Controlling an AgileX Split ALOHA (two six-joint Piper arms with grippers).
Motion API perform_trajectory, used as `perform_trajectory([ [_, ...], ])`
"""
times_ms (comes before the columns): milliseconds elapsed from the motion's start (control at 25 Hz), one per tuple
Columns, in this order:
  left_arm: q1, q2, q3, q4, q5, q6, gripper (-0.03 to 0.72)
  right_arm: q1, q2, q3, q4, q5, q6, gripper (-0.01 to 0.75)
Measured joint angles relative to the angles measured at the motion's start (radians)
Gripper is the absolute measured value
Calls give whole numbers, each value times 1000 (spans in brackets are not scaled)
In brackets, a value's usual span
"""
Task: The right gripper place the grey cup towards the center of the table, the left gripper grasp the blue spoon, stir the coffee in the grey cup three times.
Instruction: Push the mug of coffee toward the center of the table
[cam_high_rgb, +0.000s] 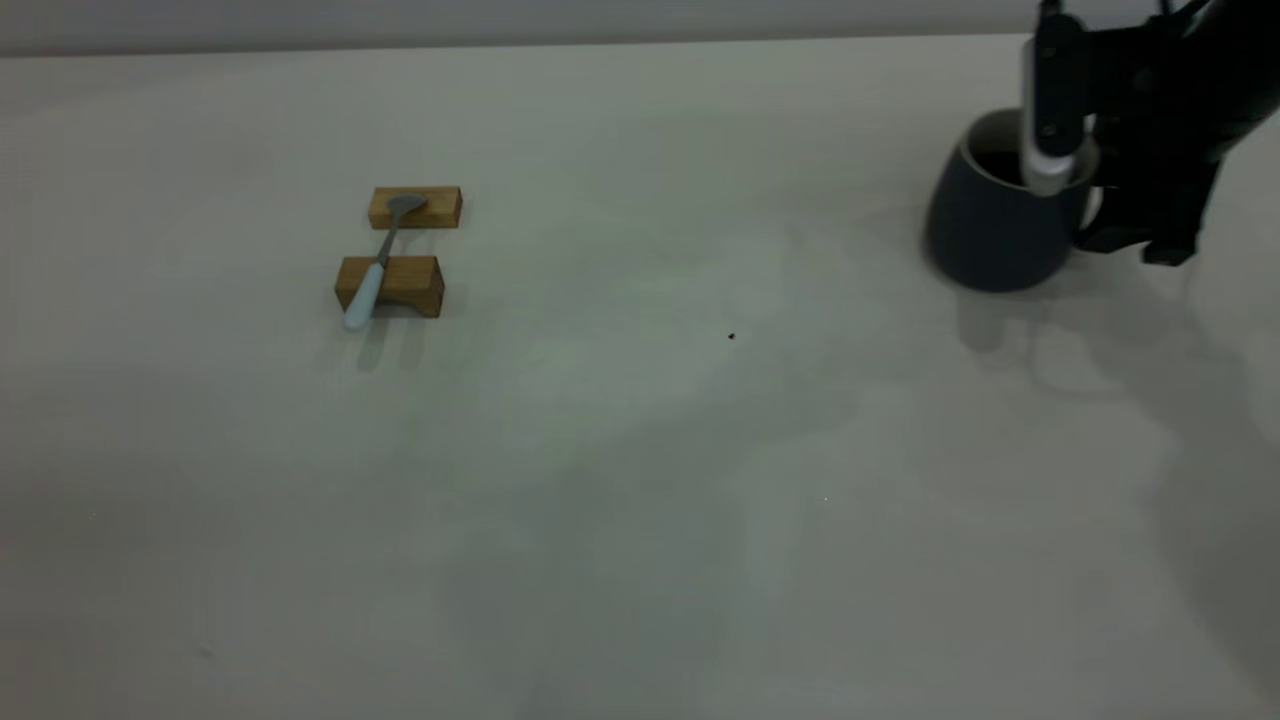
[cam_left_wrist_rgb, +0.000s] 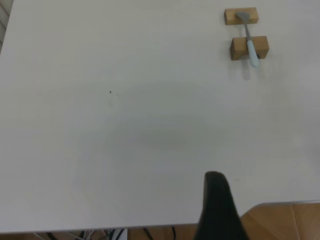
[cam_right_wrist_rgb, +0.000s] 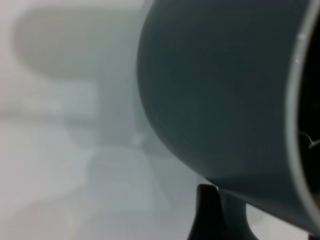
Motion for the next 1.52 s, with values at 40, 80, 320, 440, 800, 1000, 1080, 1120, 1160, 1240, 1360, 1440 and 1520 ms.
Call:
perform_trajectory([
  [40, 0, 0, 0, 0, 0, 0, 575, 17, 4, -1, 1, -5, 0, 592],
  [80, 0, 0, 0, 0, 0, 0, 575, 34, 7, -1, 3, -11, 0, 592],
  [320, 0, 0, 0, 0, 0, 1, 575, 137, 30, -1, 29, -45, 9, 592],
  [440, 0, 0, 0, 0, 0, 1, 575, 179, 41, -1, 34, -73, 25, 592],
  [800, 0, 0, 0, 0, 0, 1, 575, 305, 86, -77, 35, -105, 97, 592],
  [1000, 0, 0, 0, 0, 0, 1, 575, 351, 100, -124, 35, -101, 129, 592],
  [1080, 0, 0, 0, 0, 0, 1, 575, 368, 108, -144, 35, -99, 132, 592],
  [1120, 0, 0, 0, 0, 0, 1, 575, 376, 114, -153, 35, -99, 132, 592],
  [1160, 0, 0, 0, 0, 0, 1, 575, 383, 115, -160, 35, -99, 134, 592],
  [1240, 0, 0, 0, 0, 0, 1, 575, 395, 117, -167, 44, -99, 136, 592],
  [1360, 0, 0, 0, 0, 0, 1, 575, 408, 118, -169, 57, -99, 154, 592],
  [1440, 0, 0, 0, 0, 0, 1, 575, 409, 118, -169, 70, -92, 182, 592],
  [1520, 0, 0, 0, 0, 0, 1, 575, 396, 108, -169, 101, -65, 215, 592],
])
